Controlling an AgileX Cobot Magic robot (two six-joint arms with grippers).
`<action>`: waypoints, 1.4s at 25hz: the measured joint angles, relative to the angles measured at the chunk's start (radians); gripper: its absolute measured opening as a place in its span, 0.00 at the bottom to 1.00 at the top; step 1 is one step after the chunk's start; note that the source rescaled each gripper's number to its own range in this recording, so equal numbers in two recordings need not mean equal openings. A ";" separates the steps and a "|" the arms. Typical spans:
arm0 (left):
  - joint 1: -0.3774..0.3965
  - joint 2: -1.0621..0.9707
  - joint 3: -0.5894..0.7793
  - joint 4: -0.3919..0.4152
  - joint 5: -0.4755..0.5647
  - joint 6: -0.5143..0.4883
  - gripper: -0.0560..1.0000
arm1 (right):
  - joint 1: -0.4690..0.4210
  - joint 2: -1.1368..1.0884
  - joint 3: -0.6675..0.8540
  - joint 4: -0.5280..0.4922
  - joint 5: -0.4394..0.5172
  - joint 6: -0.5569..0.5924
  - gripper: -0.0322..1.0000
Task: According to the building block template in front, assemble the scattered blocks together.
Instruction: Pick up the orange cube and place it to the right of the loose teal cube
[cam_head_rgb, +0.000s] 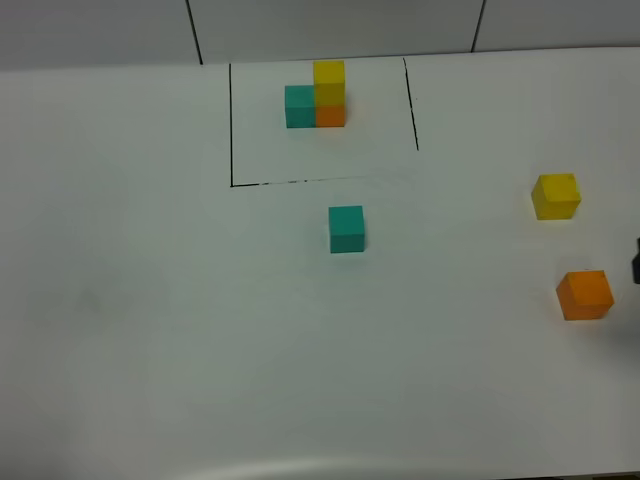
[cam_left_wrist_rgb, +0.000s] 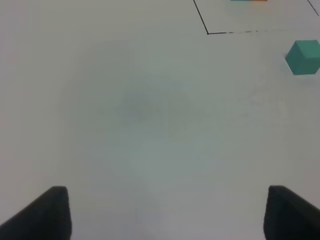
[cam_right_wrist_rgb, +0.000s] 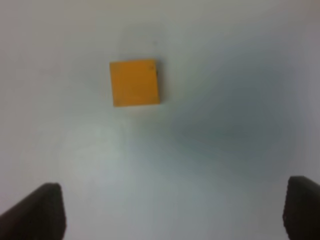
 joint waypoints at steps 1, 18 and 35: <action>0.000 0.000 0.000 0.000 0.000 0.000 0.68 | 0.000 0.054 0.000 0.014 -0.030 -0.010 1.00; 0.000 0.000 0.000 0.000 0.000 0.000 0.68 | 0.041 0.461 -0.009 0.151 -0.343 -0.171 1.00; 0.000 0.000 0.000 0.000 0.000 0.000 0.68 | 0.041 0.568 -0.060 0.082 -0.320 -0.170 0.04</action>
